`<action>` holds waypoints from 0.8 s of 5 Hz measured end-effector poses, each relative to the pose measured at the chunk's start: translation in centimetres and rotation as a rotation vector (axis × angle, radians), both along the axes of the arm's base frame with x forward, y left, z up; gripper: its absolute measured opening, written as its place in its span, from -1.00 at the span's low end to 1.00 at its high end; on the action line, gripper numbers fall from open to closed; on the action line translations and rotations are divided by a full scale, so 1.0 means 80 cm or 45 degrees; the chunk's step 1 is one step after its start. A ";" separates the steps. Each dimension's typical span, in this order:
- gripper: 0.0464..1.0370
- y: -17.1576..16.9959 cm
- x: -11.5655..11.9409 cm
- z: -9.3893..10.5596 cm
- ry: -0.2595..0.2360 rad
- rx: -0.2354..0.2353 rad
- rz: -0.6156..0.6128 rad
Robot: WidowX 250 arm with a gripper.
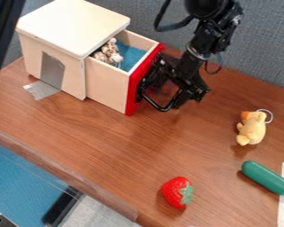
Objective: Close the drawer
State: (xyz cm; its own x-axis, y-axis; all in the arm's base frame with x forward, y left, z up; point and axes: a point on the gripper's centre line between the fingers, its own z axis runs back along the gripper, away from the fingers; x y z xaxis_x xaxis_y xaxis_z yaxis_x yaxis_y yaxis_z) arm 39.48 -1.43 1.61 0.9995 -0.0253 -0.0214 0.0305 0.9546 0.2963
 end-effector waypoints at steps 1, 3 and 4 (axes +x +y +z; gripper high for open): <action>-0.34 0.001 -0.001 -0.001 -0.002 0.006 0.013; -0.84 0.048 -0.001 0.007 0.018 0.003 0.151; -0.85 0.080 -0.001 0.001 0.048 -0.011 0.236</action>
State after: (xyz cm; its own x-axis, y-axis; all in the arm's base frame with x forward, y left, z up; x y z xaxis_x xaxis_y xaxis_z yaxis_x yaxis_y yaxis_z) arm 39.38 4.97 1.70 0.9855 0.1592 -0.0593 -0.1356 0.9475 0.2897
